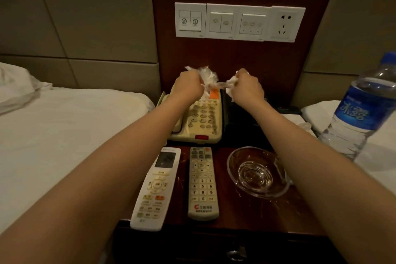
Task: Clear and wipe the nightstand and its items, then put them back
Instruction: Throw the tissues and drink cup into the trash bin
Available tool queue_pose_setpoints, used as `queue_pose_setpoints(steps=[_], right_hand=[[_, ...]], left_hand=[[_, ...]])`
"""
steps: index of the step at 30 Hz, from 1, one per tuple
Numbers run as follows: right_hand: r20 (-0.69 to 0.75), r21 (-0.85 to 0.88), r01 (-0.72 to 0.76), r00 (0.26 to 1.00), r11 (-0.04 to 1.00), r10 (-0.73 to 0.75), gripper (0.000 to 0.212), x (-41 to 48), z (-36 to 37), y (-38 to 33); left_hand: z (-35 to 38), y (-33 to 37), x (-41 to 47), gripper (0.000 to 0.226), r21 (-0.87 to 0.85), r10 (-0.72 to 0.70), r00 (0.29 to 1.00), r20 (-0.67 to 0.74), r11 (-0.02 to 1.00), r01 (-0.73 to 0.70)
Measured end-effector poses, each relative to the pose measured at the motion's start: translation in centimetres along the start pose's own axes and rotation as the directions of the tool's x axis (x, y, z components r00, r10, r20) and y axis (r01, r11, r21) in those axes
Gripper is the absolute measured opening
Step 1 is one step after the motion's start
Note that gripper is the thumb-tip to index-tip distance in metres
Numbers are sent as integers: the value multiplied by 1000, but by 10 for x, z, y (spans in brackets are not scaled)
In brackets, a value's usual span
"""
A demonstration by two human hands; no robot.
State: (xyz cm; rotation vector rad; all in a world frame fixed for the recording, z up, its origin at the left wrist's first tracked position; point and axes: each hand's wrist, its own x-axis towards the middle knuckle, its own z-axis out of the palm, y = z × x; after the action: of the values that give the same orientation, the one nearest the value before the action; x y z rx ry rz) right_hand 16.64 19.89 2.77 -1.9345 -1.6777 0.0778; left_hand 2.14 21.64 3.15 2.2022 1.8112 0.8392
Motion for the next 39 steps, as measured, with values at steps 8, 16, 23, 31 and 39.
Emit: queue_pose_setpoints(steps=[8, 16, 23, 31, 39], right_hand=[[8, -138, -149, 988, 979, 152, 50, 51, -8, 33], [235, -245, -51, 966, 968, 111, 58, 82, 19, 32], [51, -302, 22, 999, 953, -7, 34, 64, 7, 33], [-20, -102, 74, 997, 992, -77, 23, -6, -26, 15], [-13, 11, 88, 996, 996, -87, 28, -117, -68, -5]], left_hand=[[18, 11, 39, 44, 27, -60, 994, 87, 998, 58], [42, 3, 54, 55, 292, 52, 987, 150, 952, -95], [40, 3, 53, 30, 265, 66, 997, -36, 963, -54], [-6, 26, -12, 26, 89, 136, 989, -58, 988, -130], [-54, 59, -118, 28, -313, 89, 994, 61, 947, -65]])
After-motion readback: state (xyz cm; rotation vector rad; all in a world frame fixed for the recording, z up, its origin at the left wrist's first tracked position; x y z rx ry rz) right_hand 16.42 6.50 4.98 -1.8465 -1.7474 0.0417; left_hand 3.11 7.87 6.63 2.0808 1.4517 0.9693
